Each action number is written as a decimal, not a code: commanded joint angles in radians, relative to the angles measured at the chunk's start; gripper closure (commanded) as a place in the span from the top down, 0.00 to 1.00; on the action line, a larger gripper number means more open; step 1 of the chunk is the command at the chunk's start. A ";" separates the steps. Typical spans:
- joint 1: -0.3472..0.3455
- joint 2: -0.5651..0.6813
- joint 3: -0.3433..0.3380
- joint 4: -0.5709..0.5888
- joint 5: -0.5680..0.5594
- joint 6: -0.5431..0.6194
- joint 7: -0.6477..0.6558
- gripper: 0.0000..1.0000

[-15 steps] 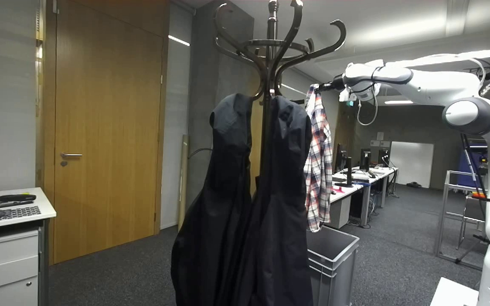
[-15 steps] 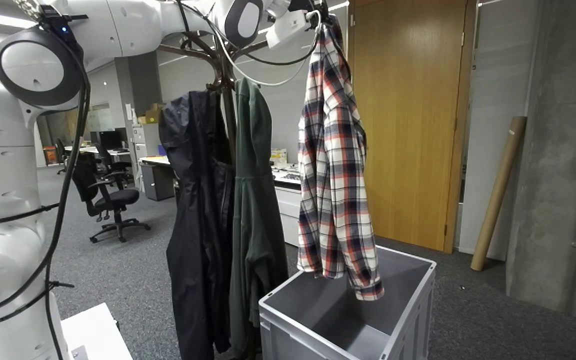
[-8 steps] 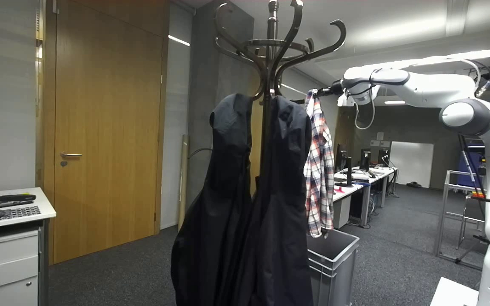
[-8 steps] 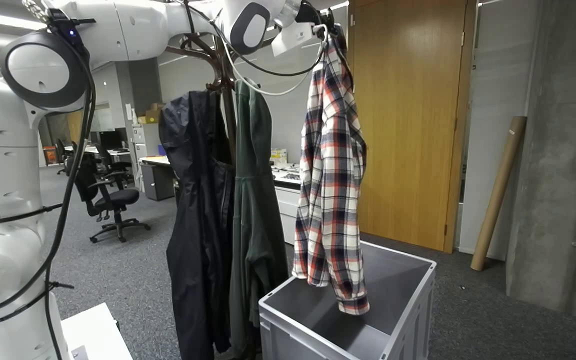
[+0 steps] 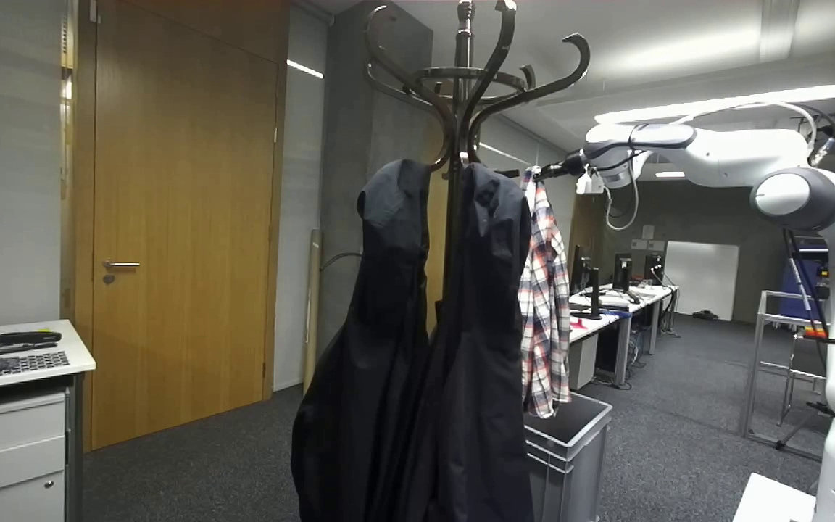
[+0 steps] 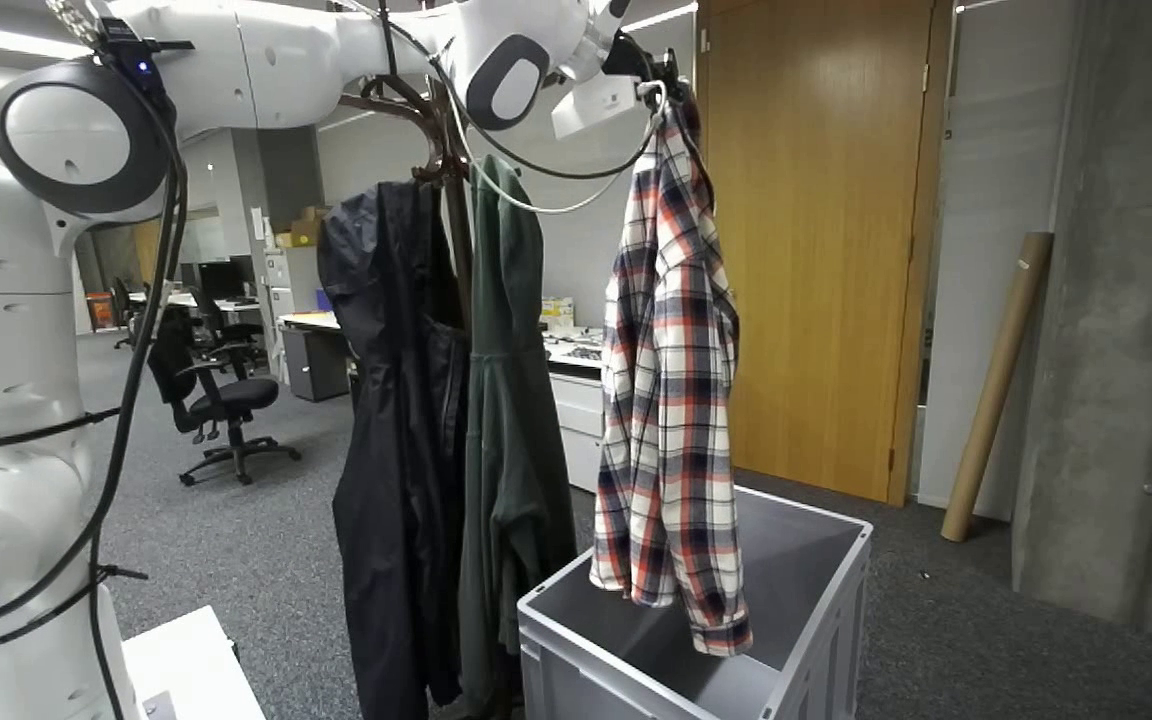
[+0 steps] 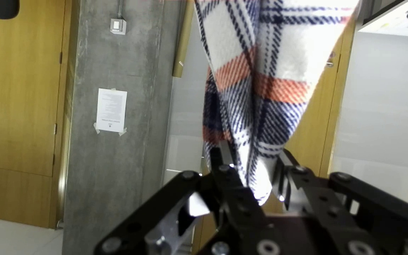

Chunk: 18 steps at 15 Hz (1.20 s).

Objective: Put the shirt inside the grey object

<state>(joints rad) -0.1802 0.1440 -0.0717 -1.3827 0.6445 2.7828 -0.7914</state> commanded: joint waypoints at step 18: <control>-0.004 -0.126 -0.027 -0.244 -0.072 -0.001 0.008 0.30</control>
<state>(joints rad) -0.1839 0.0171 -0.0983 -1.6276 0.5706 2.7823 -0.7807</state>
